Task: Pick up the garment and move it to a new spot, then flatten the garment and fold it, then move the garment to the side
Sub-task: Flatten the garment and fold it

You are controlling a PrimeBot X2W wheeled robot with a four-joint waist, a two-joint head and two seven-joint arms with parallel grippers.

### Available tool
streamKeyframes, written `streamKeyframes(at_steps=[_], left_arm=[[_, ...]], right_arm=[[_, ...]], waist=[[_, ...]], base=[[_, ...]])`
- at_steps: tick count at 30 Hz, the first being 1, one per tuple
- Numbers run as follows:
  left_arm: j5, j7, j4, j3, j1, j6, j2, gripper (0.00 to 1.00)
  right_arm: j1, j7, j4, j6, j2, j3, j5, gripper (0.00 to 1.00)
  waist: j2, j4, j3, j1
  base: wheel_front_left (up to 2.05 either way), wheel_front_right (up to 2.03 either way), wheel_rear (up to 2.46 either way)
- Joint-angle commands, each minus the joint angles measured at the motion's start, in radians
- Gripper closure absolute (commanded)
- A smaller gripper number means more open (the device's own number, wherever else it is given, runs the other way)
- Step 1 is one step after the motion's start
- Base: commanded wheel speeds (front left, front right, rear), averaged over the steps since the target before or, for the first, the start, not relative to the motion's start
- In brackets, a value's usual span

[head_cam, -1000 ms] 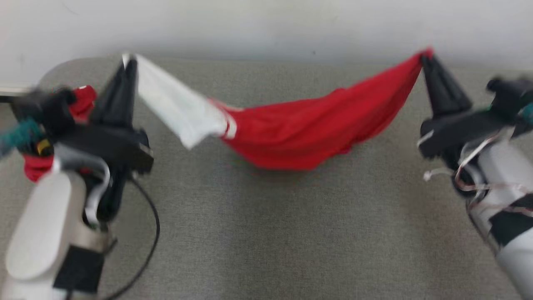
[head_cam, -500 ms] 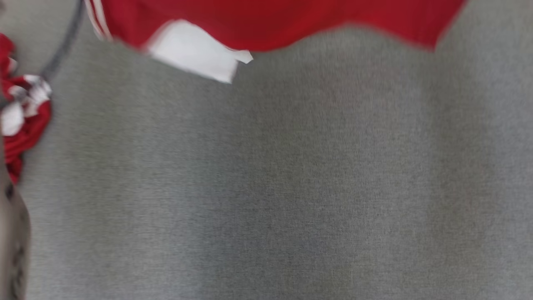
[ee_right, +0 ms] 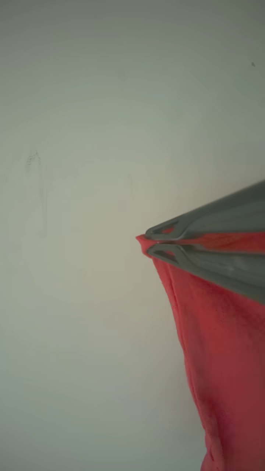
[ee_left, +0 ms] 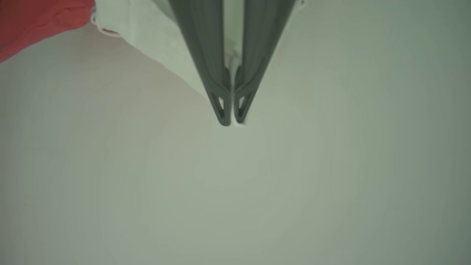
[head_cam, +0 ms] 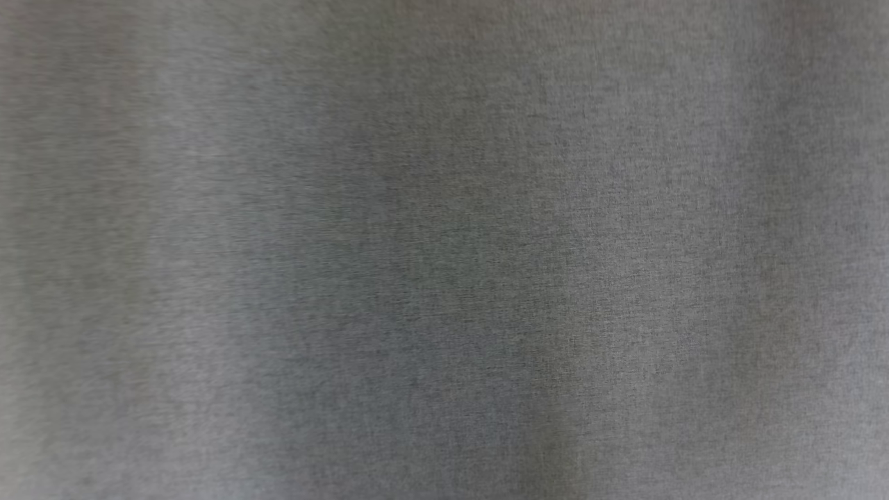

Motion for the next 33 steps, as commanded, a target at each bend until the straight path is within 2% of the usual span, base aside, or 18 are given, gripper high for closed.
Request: streamKeyframes(at_steps=[1,5,11,19,25,29,33], left_arm=[[0.002,-0.013,0.009,0.003,-0.013,0.005,-0.003,1.0],[0.007,-0.06,0.09,0.004,-0.103,0.013,-0.02,1.0],[0.018,-0.101,0.189,-0.017,-0.168,0.001,-0.034,1.0],[-0.021,-0.173,0.263,-0.02,-0.166,-0.025,-0.043,1.0],[-0.077,-0.247,0.223,-0.049,-0.001,-0.037,-0.047,1.0],[-0.16,-0.282,0.113,-0.092,0.205,-0.036,-0.019,1.0],[-0.259,-0.299,-0.032,-0.092,0.428,-0.036,0.024,1.0]], right_arm=[[-0.023,-0.003,0.005,-0.002,0.003,0.0,-0.005,1.0],[-0.09,-0.01,0.072,-0.002,0.006,0.007,-0.019,1.0],[-0.152,-0.027,0.135,-0.002,0.019,0.03,-0.037,1.0],[-0.126,-0.058,0.144,-0.002,0.013,0.08,-0.014,1.0],[0.005,-0.124,0.045,-0.002,-0.021,0.164,0.032,1.0],[0.161,-0.176,-0.032,-0.002,-0.045,0.221,0.077,1.0],[0.343,-0.203,-0.113,-0.002,-0.067,0.254,0.136,1.0]], waist=[[-0.0003,-0.042,0.048,-0.0004],[-0.0003,-0.039,0.065,-0.0004],[-0.0003,-0.035,0.084,-0.0004],[-0.0003,-0.031,0.119,-0.0004],[-0.0003,-0.02,0.069,-0.0004],[-0.0003,-0.018,-0.008,-0.0004],[-0.0003,-0.01,-0.095,-0.0004]], base=[[0.0,0.0,0.0],[0.0,0.0,0.0],[0.0,0.0,0.0],[0.0,0.0,0.0],[0.0,0.0,0.0],[0.0,0.0,0.0],[0.0,0.0,0.0]])
